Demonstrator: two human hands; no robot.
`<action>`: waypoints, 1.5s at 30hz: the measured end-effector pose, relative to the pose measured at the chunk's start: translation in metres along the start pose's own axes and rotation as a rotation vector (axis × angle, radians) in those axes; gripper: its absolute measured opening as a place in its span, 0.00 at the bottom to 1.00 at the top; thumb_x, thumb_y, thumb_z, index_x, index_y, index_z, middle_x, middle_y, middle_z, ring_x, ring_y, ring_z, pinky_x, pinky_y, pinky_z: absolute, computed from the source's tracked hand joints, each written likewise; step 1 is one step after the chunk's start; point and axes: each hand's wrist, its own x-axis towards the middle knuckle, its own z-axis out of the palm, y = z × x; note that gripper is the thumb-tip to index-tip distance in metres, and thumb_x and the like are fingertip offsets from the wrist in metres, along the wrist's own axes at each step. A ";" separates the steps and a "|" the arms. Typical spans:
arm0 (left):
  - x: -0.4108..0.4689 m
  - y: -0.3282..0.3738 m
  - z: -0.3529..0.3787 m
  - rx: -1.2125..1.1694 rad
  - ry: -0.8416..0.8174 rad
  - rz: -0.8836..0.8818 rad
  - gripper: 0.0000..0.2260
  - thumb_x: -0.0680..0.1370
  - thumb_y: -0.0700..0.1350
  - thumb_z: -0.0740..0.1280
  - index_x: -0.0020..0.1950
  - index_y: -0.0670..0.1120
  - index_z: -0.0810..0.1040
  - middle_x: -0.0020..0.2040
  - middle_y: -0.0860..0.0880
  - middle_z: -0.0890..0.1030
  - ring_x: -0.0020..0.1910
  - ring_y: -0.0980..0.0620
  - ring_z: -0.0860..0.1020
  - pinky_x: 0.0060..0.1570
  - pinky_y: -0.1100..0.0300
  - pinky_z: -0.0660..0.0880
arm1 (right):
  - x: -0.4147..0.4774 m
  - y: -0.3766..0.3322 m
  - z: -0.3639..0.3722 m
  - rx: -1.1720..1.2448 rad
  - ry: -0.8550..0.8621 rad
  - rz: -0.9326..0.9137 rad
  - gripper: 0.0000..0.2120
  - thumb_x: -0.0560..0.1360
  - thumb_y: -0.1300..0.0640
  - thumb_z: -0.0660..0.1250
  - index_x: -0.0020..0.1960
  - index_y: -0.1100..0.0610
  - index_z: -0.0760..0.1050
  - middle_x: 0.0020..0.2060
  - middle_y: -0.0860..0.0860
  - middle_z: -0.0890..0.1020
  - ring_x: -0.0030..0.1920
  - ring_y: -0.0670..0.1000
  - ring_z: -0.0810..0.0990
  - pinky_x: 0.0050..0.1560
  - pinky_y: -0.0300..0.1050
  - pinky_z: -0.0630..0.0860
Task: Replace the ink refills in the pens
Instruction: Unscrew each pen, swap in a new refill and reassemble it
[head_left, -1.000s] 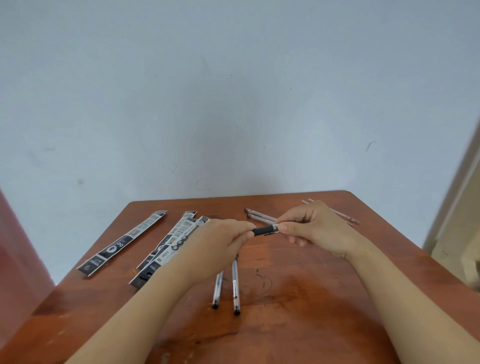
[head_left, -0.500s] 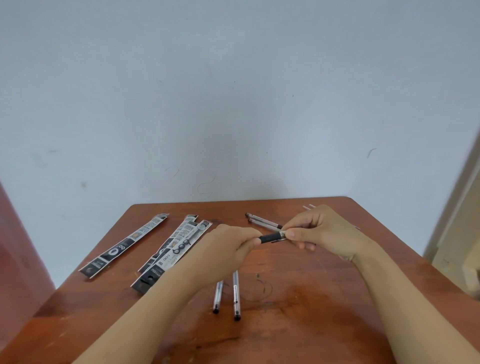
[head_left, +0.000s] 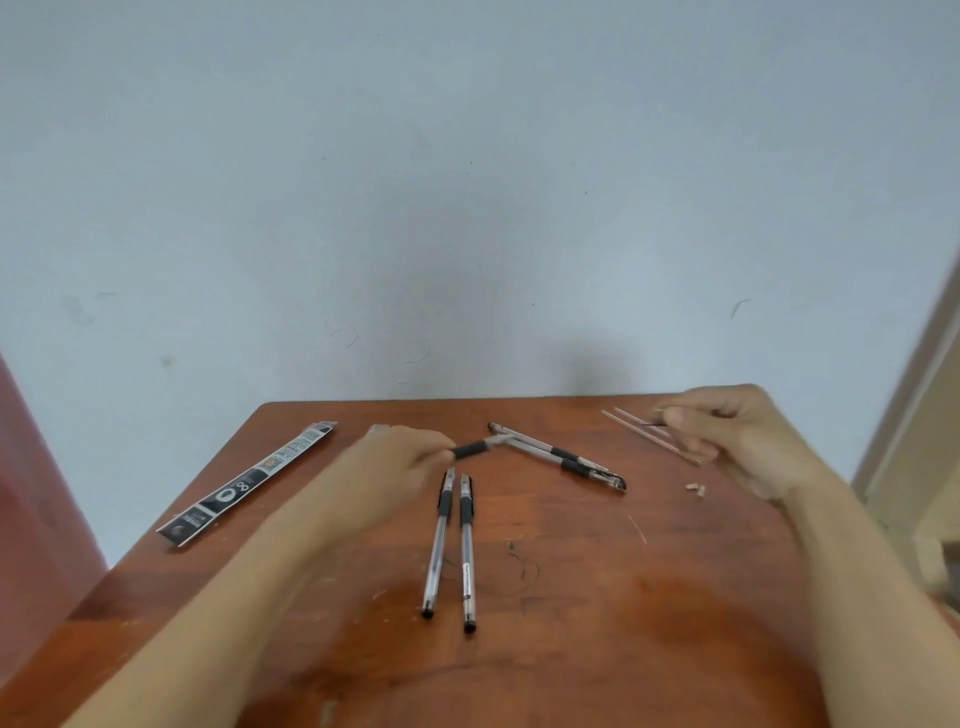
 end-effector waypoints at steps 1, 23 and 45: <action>0.001 -0.006 -0.003 0.000 0.057 -0.018 0.10 0.80 0.45 0.56 0.53 0.48 0.77 0.32 0.58 0.71 0.32 0.60 0.68 0.32 0.69 0.63 | 0.000 0.001 -0.004 0.014 0.028 0.001 0.10 0.60 0.47 0.77 0.33 0.54 0.84 0.19 0.48 0.73 0.22 0.42 0.67 0.28 0.35 0.64; 0.004 -0.008 0.039 -0.031 0.238 0.018 0.06 0.76 0.47 0.64 0.51 0.49 0.76 0.39 0.58 0.73 0.40 0.59 0.72 0.43 0.63 0.73 | 0.017 0.030 0.070 -0.843 -0.335 0.059 0.10 0.74 0.52 0.65 0.53 0.52 0.79 0.42 0.45 0.70 0.45 0.46 0.72 0.50 0.42 0.72; 0.001 0.001 0.047 0.001 0.344 0.212 0.09 0.71 0.48 0.64 0.46 0.47 0.80 0.36 0.53 0.78 0.31 0.57 0.72 0.29 0.62 0.71 | 0.009 0.012 0.084 -0.098 0.005 0.134 0.21 0.76 0.49 0.61 0.28 0.56 0.74 0.16 0.47 0.72 0.18 0.43 0.68 0.25 0.29 0.67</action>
